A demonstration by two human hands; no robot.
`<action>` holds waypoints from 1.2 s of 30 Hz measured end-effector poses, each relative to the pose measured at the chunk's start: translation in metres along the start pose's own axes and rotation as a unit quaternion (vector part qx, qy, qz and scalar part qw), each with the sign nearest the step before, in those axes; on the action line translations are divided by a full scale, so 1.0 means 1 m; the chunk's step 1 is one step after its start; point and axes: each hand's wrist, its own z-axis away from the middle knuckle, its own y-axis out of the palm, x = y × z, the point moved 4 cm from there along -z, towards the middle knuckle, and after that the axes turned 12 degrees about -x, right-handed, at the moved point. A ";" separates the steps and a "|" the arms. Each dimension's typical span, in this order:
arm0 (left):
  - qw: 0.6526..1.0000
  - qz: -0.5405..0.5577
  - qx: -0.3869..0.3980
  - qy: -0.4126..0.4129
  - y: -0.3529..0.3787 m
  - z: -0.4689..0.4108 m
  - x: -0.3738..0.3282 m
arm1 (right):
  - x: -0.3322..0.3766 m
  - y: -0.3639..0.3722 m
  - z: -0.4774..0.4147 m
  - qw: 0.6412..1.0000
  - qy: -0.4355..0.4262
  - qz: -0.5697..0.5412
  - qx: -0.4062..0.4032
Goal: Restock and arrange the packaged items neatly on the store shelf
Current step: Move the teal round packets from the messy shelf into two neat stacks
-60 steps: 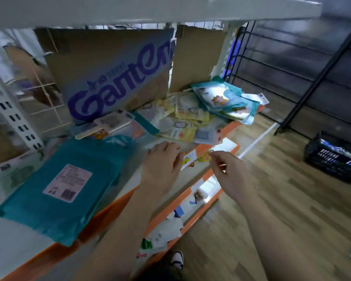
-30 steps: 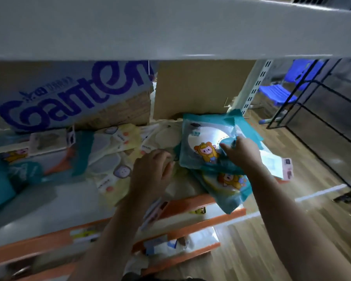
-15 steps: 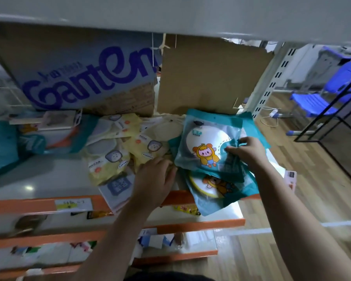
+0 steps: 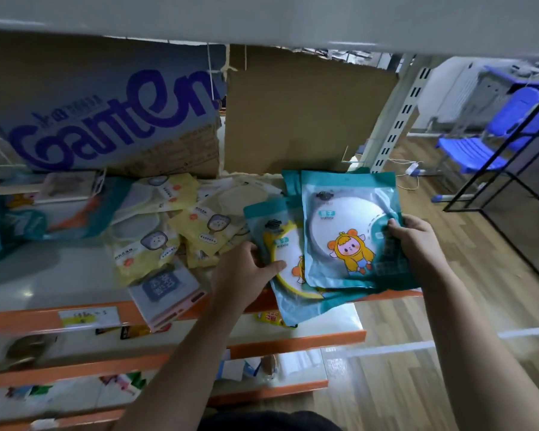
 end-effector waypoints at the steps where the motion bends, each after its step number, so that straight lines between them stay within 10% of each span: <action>1: 1.000 0.011 0.015 -0.023 0.002 -0.002 0.000 | -0.001 -0.001 0.002 1.000 0.002 0.001 -0.001; 7: 0.979 0.155 0.034 -0.124 0.005 -0.015 0.013 | -0.001 0.002 0.011 1.000 0.011 -0.008 0.009; 23: 0.954 0.100 -0.268 -0.086 -0.166 -0.020 0.103 | 0.043 0.131 0.095 0.986 -0.063 -0.079 0.132; 36: 0.934 0.041 -0.330 -0.133 -0.379 0.045 0.289 | 0.044 0.317 0.292 0.978 -0.015 -0.150 0.143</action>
